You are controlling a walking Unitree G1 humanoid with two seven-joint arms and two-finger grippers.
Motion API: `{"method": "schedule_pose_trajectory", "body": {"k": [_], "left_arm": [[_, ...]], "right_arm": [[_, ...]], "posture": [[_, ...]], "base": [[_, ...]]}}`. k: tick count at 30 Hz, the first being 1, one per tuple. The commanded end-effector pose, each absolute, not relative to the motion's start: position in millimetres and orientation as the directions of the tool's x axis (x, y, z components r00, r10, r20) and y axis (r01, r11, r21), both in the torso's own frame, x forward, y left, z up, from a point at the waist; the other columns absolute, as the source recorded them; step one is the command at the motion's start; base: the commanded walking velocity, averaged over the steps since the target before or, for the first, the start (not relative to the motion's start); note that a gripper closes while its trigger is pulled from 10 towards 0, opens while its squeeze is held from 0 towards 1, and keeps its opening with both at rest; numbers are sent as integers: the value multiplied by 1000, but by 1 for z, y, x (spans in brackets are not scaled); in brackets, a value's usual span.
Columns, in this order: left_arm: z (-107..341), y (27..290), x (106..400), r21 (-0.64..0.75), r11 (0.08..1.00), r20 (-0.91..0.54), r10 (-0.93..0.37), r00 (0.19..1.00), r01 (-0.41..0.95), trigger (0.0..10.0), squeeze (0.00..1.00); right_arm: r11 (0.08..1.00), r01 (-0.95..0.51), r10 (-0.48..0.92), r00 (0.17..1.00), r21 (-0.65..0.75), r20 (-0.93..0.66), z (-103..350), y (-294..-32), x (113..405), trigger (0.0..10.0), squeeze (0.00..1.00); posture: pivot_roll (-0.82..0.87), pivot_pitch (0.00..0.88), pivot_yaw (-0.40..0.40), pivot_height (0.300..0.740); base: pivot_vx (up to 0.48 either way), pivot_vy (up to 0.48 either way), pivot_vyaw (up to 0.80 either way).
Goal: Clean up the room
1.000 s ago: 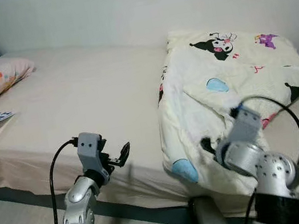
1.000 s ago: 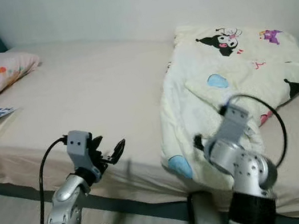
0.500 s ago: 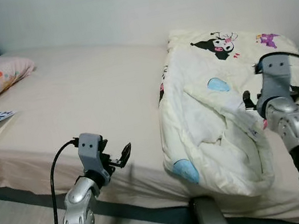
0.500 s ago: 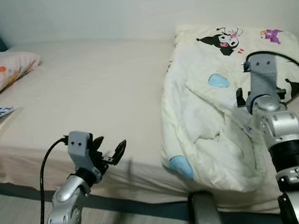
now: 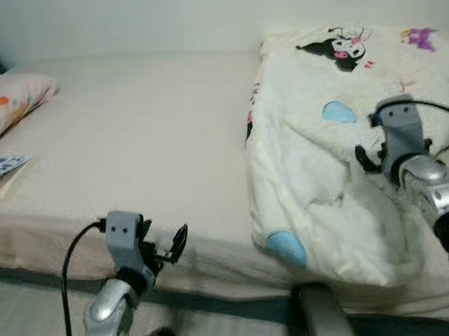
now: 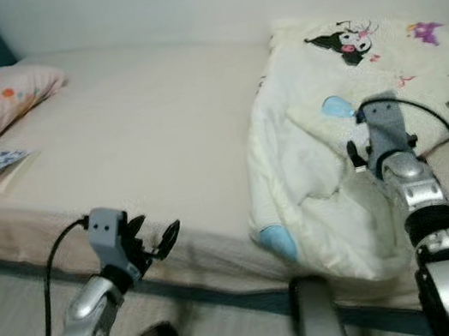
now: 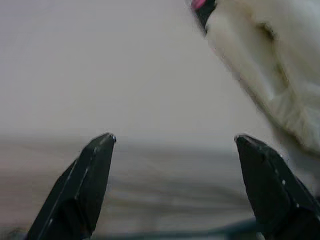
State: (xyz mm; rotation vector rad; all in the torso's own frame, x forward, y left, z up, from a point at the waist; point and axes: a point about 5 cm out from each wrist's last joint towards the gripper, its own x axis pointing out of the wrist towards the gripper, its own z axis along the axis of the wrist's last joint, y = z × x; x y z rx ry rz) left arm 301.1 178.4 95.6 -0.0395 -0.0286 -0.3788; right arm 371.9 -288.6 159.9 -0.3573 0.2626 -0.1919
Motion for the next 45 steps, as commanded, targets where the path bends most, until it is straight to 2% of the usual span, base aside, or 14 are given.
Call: {"method": "schedule_pose_trajectory", "body": {"k": [1,8,10,12,13,18,19,26,30,31,36,39,44,45], "left_arm": [[95,186,291,-30,926,3,-377,926,377,10000,0],[107,194,269,-19,920,-30,-392,920,391,10000,0],[108,193,268,-12,916,-37,-401,915,401,10000,0],[108,193,268,-10,915,-38,-404,914,403,10000,0],[108,192,269,-11,914,-43,-406,913,406,10000,0],[106,189,270,-14,913,-55,-409,911,409,10000,0],[103,185,271,17,903,-66,-427,902,429,10000,0],[106,182,279,31,901,-66,-429,901,432,10000,0],[113,180,290,28,905,-36,-423,906,424,10000,0],[116,178,297,25,907,-17,-421,907,421,10000,0],[120,177,305,20,910,4,-414,910,413,10000,0],[126,170,317,12,914,43,-405,913,405,10000,0],[128,161,324,-2,910,62,-414,908,415,10000,0],[127,156,327,-9,904,69,-426,902,428,10000,0]], "right_arm": [[880,115,-244,942,-461,-230,159,-295,371,10000,0],[808,90,-250,947,-582,-200,174,-306,372,10000,0],[789,105,-269,945,-606,-186,177,-307,373,9529,0],[782,113,-278,943,-613,-181,178,-307,374,9529,0],[784,140,-298,940,-605,-168,180,-307,375,0,0],[787,199,-341,929,-583,-143,183,-307,376,0,0],[800,285,-408,904,-528,-129,181,-310,374,0,0],[813,391,-492,858,-431,-148,166,-315,366,0,0],[782,469,-571,803,-410,-171,151,-328,353,0,0],[752,536,-630,755,-382,-182,145,-341,343,0,0],[707,632,-701,686,-317,-195,142,-357,331,0,0],[633,759,-767,588,-155,-256,127,-365,314,0,0],[553,822,-823,516,-133,-237,120,-370,297,0,0],[469,873,-875,440,-135,-200,120,-366,278,0,0]], "posture": [[73,328,39,501],[97,419,71,501],[92,420,72,501],[92,420,72,501],[85,417,73,501],[79,402,75,501],[72,364,70,501],[67,298,58,501],[53,245,51,501],[43,223,44,501],[26,197,32,501],[-19,156,13,501],[-53,134,10,501],[-73,124,8,501]], "base": [[0,0,0],[0,0,0],[0,0,0],[0,0,0],[0,0,0],[0,0,0],[0,0,0],[0,0,0],[0,0,0],[0,0,0],[0,0,0],[0,0,0],[0,0,0],[0,0,0]]}}
